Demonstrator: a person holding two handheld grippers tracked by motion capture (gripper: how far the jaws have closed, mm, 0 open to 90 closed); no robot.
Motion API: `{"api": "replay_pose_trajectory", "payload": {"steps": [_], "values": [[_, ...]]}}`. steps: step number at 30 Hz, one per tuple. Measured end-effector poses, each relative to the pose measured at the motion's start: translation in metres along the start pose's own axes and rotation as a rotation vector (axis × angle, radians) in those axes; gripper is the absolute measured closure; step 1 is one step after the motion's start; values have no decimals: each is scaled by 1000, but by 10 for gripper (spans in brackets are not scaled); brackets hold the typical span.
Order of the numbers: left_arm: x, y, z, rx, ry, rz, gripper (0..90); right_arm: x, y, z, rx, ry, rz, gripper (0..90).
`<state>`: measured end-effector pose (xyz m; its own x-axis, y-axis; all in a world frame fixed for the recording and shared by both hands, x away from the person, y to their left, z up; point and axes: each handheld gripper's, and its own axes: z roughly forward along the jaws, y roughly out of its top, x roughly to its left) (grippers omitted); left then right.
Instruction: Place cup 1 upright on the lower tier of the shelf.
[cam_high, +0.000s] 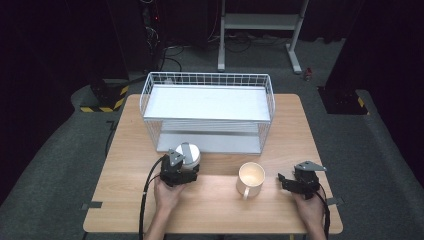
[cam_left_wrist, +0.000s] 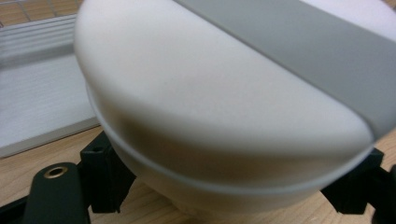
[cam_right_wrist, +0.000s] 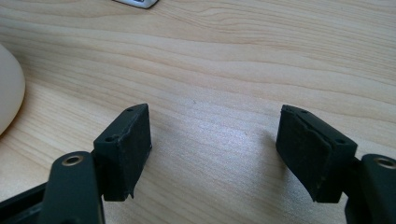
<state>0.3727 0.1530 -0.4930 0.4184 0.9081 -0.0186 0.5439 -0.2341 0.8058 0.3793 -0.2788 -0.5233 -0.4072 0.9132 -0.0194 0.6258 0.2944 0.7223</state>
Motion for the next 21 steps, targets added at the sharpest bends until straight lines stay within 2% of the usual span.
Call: {"api": "replay_pose_trajectory", "payload": {"steps": [6, 11, 21], "values": [[1, 0, 0, 0, 1, 6, 187, 0, 0, 0, 0, 0, 0, 267], [3, 0, 0, -3, 13, -4, 188, 0, 0, 0, 0, 0, 2, 267], [10, 2, -3, -21, 13, -31, 188, 0, 0, 0, 0, 0, 1, 267]]}}
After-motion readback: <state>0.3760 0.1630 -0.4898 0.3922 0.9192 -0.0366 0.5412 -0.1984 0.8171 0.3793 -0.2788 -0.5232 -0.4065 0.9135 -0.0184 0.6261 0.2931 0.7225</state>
